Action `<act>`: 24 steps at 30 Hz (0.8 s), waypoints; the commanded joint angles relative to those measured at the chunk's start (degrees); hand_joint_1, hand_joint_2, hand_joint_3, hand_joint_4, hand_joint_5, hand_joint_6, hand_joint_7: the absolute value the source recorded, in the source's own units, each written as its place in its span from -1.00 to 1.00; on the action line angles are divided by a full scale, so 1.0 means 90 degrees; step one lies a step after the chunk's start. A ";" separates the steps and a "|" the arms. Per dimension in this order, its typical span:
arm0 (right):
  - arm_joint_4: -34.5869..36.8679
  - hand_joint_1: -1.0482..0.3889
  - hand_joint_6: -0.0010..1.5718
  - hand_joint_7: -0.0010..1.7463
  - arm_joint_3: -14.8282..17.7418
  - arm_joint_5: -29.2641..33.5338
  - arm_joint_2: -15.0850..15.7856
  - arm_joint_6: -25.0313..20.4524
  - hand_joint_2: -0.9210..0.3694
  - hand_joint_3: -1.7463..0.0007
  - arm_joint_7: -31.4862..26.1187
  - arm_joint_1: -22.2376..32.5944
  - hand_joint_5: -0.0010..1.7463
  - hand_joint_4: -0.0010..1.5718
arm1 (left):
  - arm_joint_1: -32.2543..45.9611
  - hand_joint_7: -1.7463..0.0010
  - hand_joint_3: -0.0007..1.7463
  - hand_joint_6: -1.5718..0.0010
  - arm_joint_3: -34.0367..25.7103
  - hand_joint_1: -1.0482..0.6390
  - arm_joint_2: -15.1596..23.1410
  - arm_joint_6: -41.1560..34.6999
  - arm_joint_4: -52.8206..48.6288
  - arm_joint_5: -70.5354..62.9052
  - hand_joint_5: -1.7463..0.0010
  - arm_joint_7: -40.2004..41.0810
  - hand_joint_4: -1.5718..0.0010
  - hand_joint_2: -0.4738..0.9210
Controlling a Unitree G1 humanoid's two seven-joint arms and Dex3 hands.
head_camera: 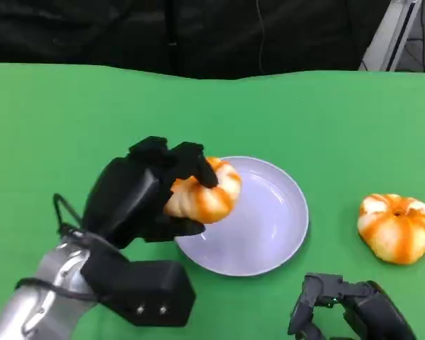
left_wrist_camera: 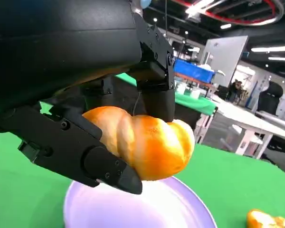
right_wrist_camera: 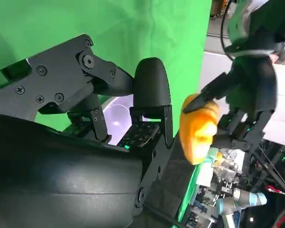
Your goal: Grasp the bread from the table and place it into the plate.
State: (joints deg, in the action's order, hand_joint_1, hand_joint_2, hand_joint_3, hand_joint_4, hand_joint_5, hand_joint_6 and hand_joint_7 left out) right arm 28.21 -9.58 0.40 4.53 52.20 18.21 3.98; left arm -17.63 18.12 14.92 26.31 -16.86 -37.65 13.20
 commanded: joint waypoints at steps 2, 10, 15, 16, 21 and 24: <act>0.0066 0.07 0.00 0.51 0.0036 0.0032 0.0034 0.0089 -0.54 -0.06 -0.0064 -0.0010 0.77 0.03 | -0.0509 -0.71 -1.00 0.27 0.0227 0.18 -0.0212 0.0086 -0.0803 0.0012 -1.00 -0.0009 0.36 0.84; 0.0087 0.08 -0.01 0.52 0.0016 0.0023 0.0016 0.0121 -0.54 -0.05 -0.0050 -0.0005 0.78 0.03 | -0.1308 -0.63 -1.00 0.21 0.0611 0.19 -0.0644 0.0531 -0.2426 -0.0046 -1.00 0.0221 0.35 0.83; 0.0057 0.06 -0.01 0.52 0.0018 0.0054 0.0032 0.0085 -0.54 -0.04 -0.0063 0.0000 0.77 0.02 | -0.1635 -0.61 -1.00 0.19 0.0763 0.20 -0.0805 0.0631 -0.3057 -0.0059 -0.99 0.0300 0.34 0.83; 0.0035 0.06 -0.01 0.52 0.0018 0.0077 0.0035 0.0068 -0.54 -0.04 -0.0075 0.0008 0.76 0.02 | -0.1729 -0.58 -1.00 0.18 0.0809 0.17 -0.0861 0.0623 -0.3229 -0.0068 -0.96 0.0291 0.34 0.83; 0.0038 0.07 0.00 0.52 -0.0007 0.0080 0.0015 0.0074 -0.54 -0.04 -0.0072 0.0034 0.75 0.02 | -0.2189 -0.47 -1.00 0.13 0.1005 0.13 -0.1033 0.0652 -0.3920 -0.0100 -0.87 0.0244 0.31 0.82; 0.0055 0.09 -0.01 0.51 -0.0036 0.0030 -0.0016 0.0104 -0.55 -0.04 -0.0044 0.0051 0.75 0.01 | -0.2450 -0.50 -1.00 0.13 0.1099 0.17 -0.1140 0.0639 -0.4312 -0.0084 -0.91 0.0180 0.33 0.79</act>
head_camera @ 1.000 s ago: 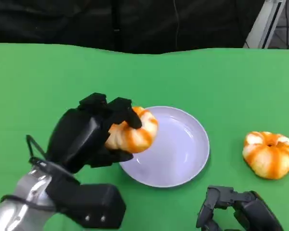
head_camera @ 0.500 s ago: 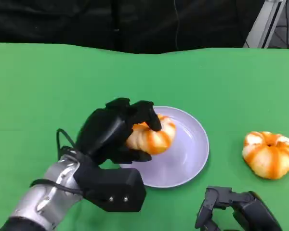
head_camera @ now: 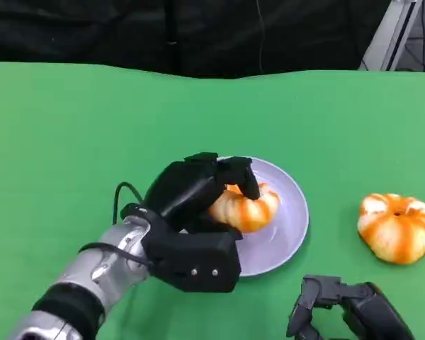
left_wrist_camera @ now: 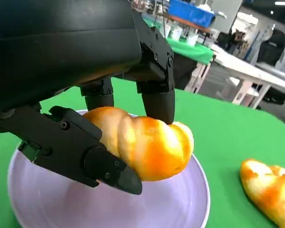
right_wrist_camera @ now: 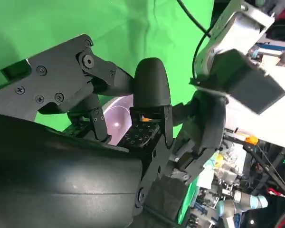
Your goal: Grasp the bread from the table and place it into the plate.
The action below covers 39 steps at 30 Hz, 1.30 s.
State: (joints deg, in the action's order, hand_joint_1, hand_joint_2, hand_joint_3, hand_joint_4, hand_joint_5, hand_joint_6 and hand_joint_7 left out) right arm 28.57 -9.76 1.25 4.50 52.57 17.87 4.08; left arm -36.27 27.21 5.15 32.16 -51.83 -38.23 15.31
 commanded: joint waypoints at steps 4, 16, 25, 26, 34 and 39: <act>0.0013 0.09 0.00 0.50 -0.0018 -0.0018 -0.0016 0.0087 -0.55 -0.04 -0.0037 0.0045 0.74 0.02 | -0.0592 -0.51 -1.00 0.14 0.0188 0.19 -0.0128 -0.0024 -0.0811 -0.0037 -0.91 -0.0067 0.34 0.79; -0.0045 0.08 0.00 0.49 -0.0023 0.0061 -0.0025 0.0073 -0.57 -0.01 -0.0092 0.0073 0.75 0.02 | -0.0869 0.43 -1.00 -0.18 0.0293 0.03 -0.0236 -0.0421 -0.1276 0.0097 -0.36 -0.0624 0.21 0.81; -0.0103 0.10 0.01 0.48 -0.0032 0.0074 -0.0011 0.0030 -0.59 0.02 -0.0122 0.0100 0.75 0.02 | -0.0829 1.00 -0.40 0.01 -0.0074 -0.47 -0.0297 -0.0376 -0.1405 0.0785 0.79 -0.1643 -0.02 1.00; -0.0108 0.10 0.01 0.48 -0.0026 0.0098 -0.0009 0.0026 -0.59 0.02 -0.0140 0.0097 0.75 0.02 | -0.0831 1.00 -0.29 0.08 -0.0125 -0.54 -0.0300 -0.0376 -0.1431 0.0874 0.84 -0.1771 0.02 1.00; -0.0071 0.09 0.00 0.50 -0.0047 0.0032 -0.0009 0.0048 -0.58 0.01 -0.0112 0.0088 0.77 0.01 | -0.0754 1.00 -0.05 0.55 -0.0536 -0.80 -0.0313 -0.0203 -0.1427 0.1614 1.00 -0.2691 0.45 1.00; -0.0087 0.08 0.00 0.49 -0.0061 -0.0030 -0.0013 0.0019 -0.58 0.01 -0.0077 0.0093 0.76 0.01 | -0.0630 1.00 -0.03 0.60 -0.0872 -0.85 -0.0343 -0.0035 -0.1338 0.2085 1.00 -0.3088 0.55 1.00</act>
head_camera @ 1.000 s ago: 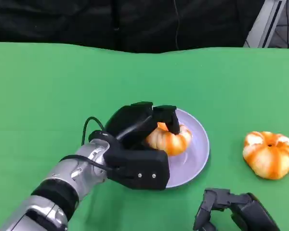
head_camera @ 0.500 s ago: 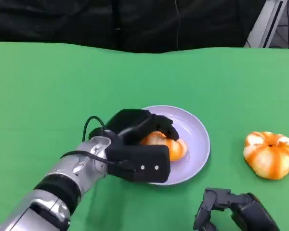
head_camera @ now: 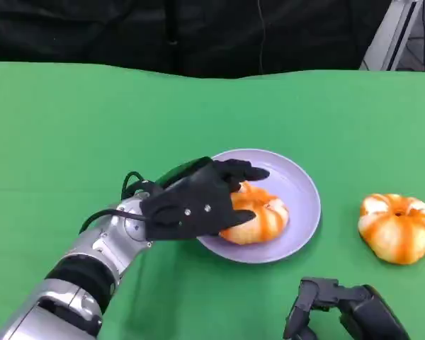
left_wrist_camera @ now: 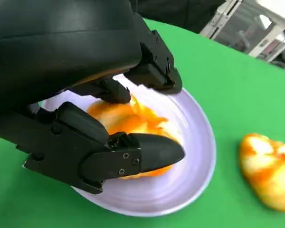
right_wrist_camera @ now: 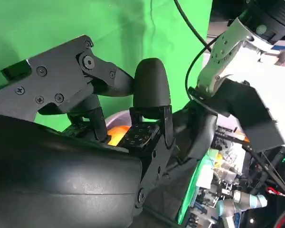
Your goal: Grasp the bread from the table and place it into the plate.
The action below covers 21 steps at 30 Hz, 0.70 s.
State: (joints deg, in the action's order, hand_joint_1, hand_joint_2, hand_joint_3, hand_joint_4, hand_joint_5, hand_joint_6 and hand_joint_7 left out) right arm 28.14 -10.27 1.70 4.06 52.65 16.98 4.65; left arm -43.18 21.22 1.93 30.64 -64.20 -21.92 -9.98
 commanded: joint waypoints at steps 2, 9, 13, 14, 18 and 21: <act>-0.0035 0.08 0.00 0.49 -0.0013 -0.0100 0.0042 -0.0001 -0.58 0.01 0.0042 0.0025 0.76 0.02 | 0.0195 1.00 -0.03 0.59 -0.0282 -0.86 0.0028 0.0149 0.0129 0.0370 1.00 -0.0380 0.55 1.00; -0.0074 0.10 0.00 0.50 -0.0008 -0.0039 0.0048 -0.0025 -0.59 0.01 -0.0005 0.0063 0.77 0.02 | 0.0553 0.98 0.01 0.56 -0.0485 -0.92 0.0232 -0.0027 0.0936 0.0520 0.98 -0.0500 0.53 1.00; -0.0035 0.10 0.00 0.50 -0.0008 -0.0041 0.0042 0.0003 -0.59 0.02 -0.0009 0.0051 0.77 0.01 | 0.1149 0.96 -0.04 0.47 -0.0808 -0.86 0.0283 -0.0336 0.2013 0.0828 0.93 -0.0427 0.38 1.00; -0.0030 0.10 0.00 0.50 -0.0010 -0.0042 0.0040 -0.0002 -0.59 0.02 -0.0009 0.0049 0.77 0.02 | 0.1311 0.96 -0.06 0.45 -0.0914 -0.85 0.0274 -0.0361 0.2264 0.0966 0.93 -0.0428 0.36 1.00; 0.0033 0.11 0.01 0.49 -0.0009 -0.0066 0.0051 0.0036 -0.60 0.02 0.0015 0.0013 0.75 0.02 | 0.1824 0.95 -0.13 0.35 -0.1184 -0.78 0.0223 -0.0416 0.3129 0.1199 0.91 -0.0180 0.21 1.00; 0.0047 0.10 0.01 0.48 -0.0018 -0.0049 0.0033 0.0045 -0.59 0.02 0.0001 0.0015 0.75 0.03 | 0.2070 0.96 -0.15 0.32 -0.1306 -0.76 0.0212 -0.0451 0.3577 0.1304 0.92 -0.0100 0.18 1.00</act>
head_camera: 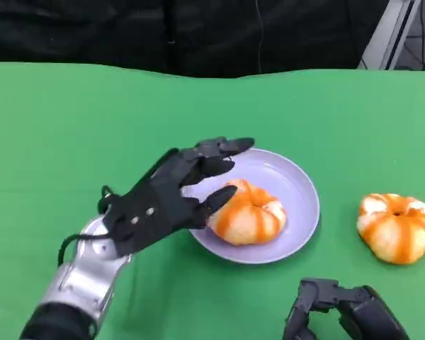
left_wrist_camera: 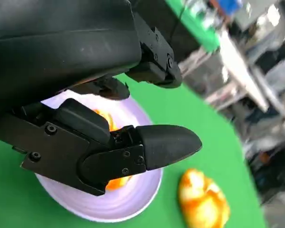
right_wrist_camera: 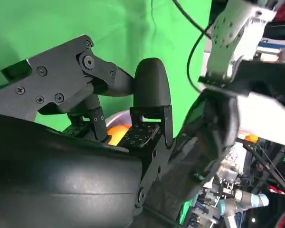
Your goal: Grasp the bread from the table and place it into the plate.
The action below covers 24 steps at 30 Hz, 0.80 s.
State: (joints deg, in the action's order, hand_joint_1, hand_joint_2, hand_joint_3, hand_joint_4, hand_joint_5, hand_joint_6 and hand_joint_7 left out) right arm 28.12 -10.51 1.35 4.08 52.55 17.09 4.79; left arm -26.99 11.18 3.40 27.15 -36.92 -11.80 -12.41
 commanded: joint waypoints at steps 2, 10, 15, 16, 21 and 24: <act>0.0014 0.10 0.01 0.48 -0.0004 0.0011 0.0030 0.0060 -0.59 0.02 -0.0019 0.0035 0.74 0.03 | 0.0539 0.96 -0.16 0.31 -0.0316 -0.75 0.0021 -0.0081 0.0998 0.0369 0.93 0.0205 0.17 1.00; -0.0016 0.09 0.01 0.49 -0.0002 -0.0040 0.0093 -0.0023 -0.59 0.01 0.0030 -0.0004 0.75 0.03 | 0.1348 0.98 -0.25 0.29 -0.0708 -0.72 -0.0100 -0.0148 0.2170 0.1305 0.93 0.0024 0.06 1.00; -0.0023 0.08 -0.01 0.52 0.0004 -0.0042 0.0110 0.0008 -0.57 -0.01 0.0036 0.0022 0.77 0.02 | 0.1919 0.99 -0.29 0.31 -0.0887 -0.73 -0.0064 -0.0265 0.2863 0.1966 0.94 -0.0251 -0.01 1.00; -0.0023 0.08 -0.01 0.52 0.0002 -0.0037 0.0107 0.0009 -0.57 -0.01 0.0032 0.0025 0.77 0.02 | 0.1953 0.99 -0.29 0.31 -0.0894 -0.73 -0.0058 -0.0300 0.2920 0.2003 0.94 -0.0275 -0.01 1.00; 0.0073 0.08 -0.01 0.52 0.0004 -0.0029 0.0105 0.0070 -0.58 -0.01 0.0036 -0.0016 0.78 0.01 | 0.2226 0.99 -0.37 0.29 -0.1004 -0.75 -0.0136 -0.0429 0.3227 0.2529 0.95 -0.0468 -0.04 1.00; 0.0073 0.09 -0.01 0.52 -0.0003 -0.0047 0.0092 0.0064 -0.57 -0.01 0.0043 -0.0012 0.77 0.01 | 0.2361 0.99 -0.39 0.28 -0.1041 -0.74 -0.0174 -0.0530 0.3385 0.2775 0.96 -0.0577 -0.05 1.00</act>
State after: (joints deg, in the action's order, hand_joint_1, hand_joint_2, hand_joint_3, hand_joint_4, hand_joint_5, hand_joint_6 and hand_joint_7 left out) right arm 28.48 -10.75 1.30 4.60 52.56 17.43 4.77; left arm -7.03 2.56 1.71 23.33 -7.98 11.33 -16.60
